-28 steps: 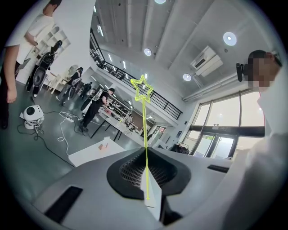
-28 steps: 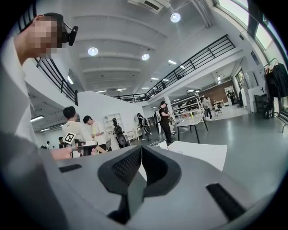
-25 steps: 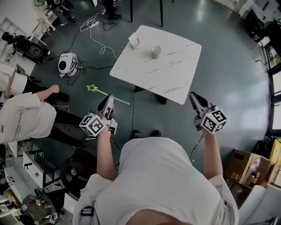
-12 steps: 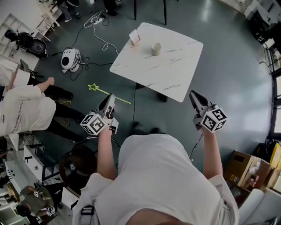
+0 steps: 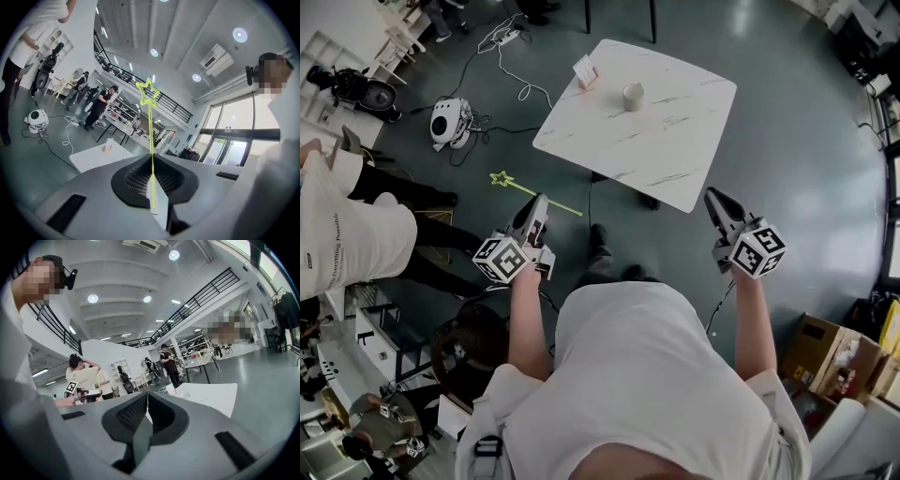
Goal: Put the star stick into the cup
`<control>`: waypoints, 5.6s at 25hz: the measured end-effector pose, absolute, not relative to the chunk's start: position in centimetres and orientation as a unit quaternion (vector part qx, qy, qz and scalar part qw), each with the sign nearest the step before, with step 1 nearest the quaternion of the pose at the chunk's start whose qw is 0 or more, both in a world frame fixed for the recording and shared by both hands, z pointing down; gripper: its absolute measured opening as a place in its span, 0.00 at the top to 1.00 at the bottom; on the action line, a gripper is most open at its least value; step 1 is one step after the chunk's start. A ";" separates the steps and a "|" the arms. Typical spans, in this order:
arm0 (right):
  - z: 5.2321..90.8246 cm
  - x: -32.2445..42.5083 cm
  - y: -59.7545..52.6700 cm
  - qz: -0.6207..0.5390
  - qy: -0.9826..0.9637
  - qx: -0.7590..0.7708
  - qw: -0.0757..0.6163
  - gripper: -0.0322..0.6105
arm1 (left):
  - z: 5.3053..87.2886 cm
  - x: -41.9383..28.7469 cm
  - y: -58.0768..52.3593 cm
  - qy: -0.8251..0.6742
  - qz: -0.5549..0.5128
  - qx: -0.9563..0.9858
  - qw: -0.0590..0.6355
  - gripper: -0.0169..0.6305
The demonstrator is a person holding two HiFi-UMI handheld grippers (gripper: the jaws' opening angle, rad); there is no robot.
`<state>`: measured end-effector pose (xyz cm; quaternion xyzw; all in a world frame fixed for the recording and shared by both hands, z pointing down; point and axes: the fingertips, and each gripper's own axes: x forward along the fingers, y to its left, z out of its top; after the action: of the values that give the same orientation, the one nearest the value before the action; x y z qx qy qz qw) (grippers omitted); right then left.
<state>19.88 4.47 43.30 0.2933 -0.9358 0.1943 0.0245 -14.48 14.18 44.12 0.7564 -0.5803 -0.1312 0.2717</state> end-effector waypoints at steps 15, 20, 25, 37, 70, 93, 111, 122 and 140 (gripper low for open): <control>45.4 16.5 -0.4 0.224 -0.922 0.315 0.034 0.91 | 46.1 -17.5 7.2 -0.555 -0.130 0.767 0.294 0.94; 45.4 14.2 -3.1 0.225 -0.919 0.323 0.038 0.91 | 45.7 -19.3 3.5 -0.536 -0.131 0.783 0.287 0.94; 45.4 11.2 -5.7 0.225 -0.915 0.332 0.044 0.91 | 45.3 -21.7 -0.4 -0.517 -0.131 0.797 0.281 0.94; 45.6 6.0 -11.4 0.227 -0.893 0.384 0.062 0.91 | 46.0 -26.5 -9.4 -0.466 -0.110 0.827 0.296 0.94; 49.6 3.3 -17.5 0.254 -0.870 0.412 0.096 0.91 | 50.4 -26.7 -18.2 -0.427 -0.075 0.840 0.326 0.94; 56.2 9.8 -25.1 0.331 -0.872 0.342 0.112 0.91 | 52.8 -14.8 -30.8 -0.481 -0.041 0.831 0.275 0.94; 62.0 10.5 -27.4 0.388 -0.860 0.307 0.124 0.91 | 61.6 -10.1 -40.8 -0.491 0.035 0.826 0.275 0.94; 64.6 11.4 -26.8 0.413 -0.849 0.304 0.128 0.91 | 68.4 -9.8 -43.8 -0.532 0.065 0.790 0.297 0.94; 67.7 13.0 -27.6 0.437 -0.834 0.313 0.125 0.91 | 74.6 -9.5 -41.0 -0.537 0.162 0.742 0.368 0.68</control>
<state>13.04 -27.63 67.66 0.3131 -0.8338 0.4370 0.1254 -9.45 -40.95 74.62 0.7420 -0.5366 0.1624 0.3677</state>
